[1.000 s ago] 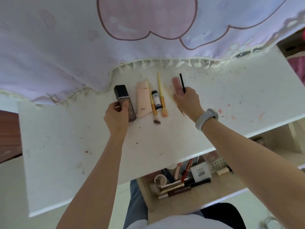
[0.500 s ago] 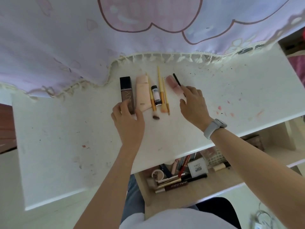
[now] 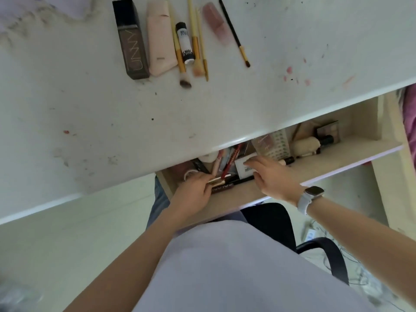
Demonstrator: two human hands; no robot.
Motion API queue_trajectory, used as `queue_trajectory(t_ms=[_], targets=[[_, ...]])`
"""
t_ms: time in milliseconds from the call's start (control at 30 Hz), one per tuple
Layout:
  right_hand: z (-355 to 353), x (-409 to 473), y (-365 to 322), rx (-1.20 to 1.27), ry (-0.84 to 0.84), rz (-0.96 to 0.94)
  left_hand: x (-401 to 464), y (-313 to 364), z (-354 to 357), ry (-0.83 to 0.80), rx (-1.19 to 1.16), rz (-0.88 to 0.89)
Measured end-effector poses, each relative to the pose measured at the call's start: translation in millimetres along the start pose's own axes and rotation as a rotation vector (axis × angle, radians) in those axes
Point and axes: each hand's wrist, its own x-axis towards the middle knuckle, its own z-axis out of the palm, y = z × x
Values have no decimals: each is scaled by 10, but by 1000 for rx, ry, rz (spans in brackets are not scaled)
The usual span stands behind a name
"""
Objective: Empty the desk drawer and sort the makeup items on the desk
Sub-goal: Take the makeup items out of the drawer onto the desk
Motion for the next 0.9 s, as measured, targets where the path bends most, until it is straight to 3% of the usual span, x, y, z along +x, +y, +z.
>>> queue_trajectory(t_ms=[200,500,800,900], targets=[[222,197,18,-180,-119,161,237,-71,414,-195,255,6],[217,320,23,-380,-113,164,332,103,539,-285,590,-116],[195,78,69,-168,-155,211,384,121,474,-411,466,-174],[191,48,79,-138,-161,226,361,115,499,-376,446,-162]])
